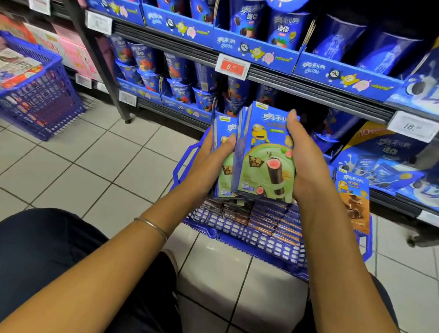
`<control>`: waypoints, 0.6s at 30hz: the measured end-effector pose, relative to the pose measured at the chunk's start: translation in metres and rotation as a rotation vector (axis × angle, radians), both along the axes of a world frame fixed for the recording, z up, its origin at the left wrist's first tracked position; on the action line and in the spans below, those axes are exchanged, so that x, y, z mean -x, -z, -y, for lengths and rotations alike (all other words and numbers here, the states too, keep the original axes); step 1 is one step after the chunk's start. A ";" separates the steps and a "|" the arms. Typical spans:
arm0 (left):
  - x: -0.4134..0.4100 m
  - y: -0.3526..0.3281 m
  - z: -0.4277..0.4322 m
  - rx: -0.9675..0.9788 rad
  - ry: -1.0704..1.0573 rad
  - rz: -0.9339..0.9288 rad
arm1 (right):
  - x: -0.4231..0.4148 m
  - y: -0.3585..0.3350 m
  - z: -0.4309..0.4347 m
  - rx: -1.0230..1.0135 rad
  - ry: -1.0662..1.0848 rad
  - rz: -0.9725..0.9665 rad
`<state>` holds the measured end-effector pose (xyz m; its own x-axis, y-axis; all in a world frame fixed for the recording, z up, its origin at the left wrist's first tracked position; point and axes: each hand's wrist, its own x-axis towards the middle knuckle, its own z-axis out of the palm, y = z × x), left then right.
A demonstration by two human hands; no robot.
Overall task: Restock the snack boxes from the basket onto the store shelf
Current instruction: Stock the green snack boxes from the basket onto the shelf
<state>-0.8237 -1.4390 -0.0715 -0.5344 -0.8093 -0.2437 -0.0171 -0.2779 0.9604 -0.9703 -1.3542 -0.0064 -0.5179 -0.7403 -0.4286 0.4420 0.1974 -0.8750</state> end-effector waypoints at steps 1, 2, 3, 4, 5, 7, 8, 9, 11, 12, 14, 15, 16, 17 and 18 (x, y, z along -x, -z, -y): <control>0.001 -0.001 -0.001 -0.031 0.016 0.000 | 0.001 0.001 0.000 0.059 -0.005 0.084; 0.002 -0.001 -0.002 -0.068 0.027 -0.001 | 0.003 0.003 -0.001 0.144 -0.002 0.169; 0.002 -0.002 -0.002 -0.110 0.034 -0.008 | 0.004 0.004 -0.003 0.230 -0.002 0.256; 0.002 -0.002 -0.001 -0.151 0.040 -0.020 | 0.008 0.006 -0.005 0.285 0.007 0.305; 0.002 -0.003 -0.001 -0.186 0.046 -0.030 | 0.010 0.009 -0.008 0.319 0.004 0.299; 0.002 -0.004 -0.001 -0.225 0.050 -0.032 | 0.007 0.013 -0.011 0.283 -0.014 0.229; 0.002 -0.005 -0.001 -0.235 0.054 -0.035 | 0.005 0.016 -0.014 0.218 -0.027 0.195; 0.003 -0.005 -0.002 -0.240 0.061 -0.036 | 0.003 0.021 -0.016 0.152 -0.047 0.156; 0.005 -0.007 -0.004 -0.233 0.078 -0.007 | -0.002 0.024 -0.021 0.093 -0.136 0.143; 0.006 -0.008 -0.005 -0.225 0.083 0.017 | -0.005 0.023 -0.023 0.090 -0.171 0.176; 0.009 -0.009 -0.008 -0.230 0.115 0.042 | -0.011 0.024 -0.023 0.094 -0.195 0.221; 0.010 -0.010 -0.010 -0.248 0.140 0.037 | -0.015 0.024 -0.022 0.088 -0.199 0.225; 0.010 -0.010 -0.012 -0.273 0.157 0.034 | -0.018 0.026 -0.020 0.076 -0.203 0.214; 0.010 -0.011 -0.014 -0.297 0.164 0.036 | -0.020 0.027 -0.018 0.064 -0.206 0.194; 0.009 -0.011 -0.014 -0.313 0.168 0.038 | -0.022 0.028 -0.017 0.057 -0.214 0.174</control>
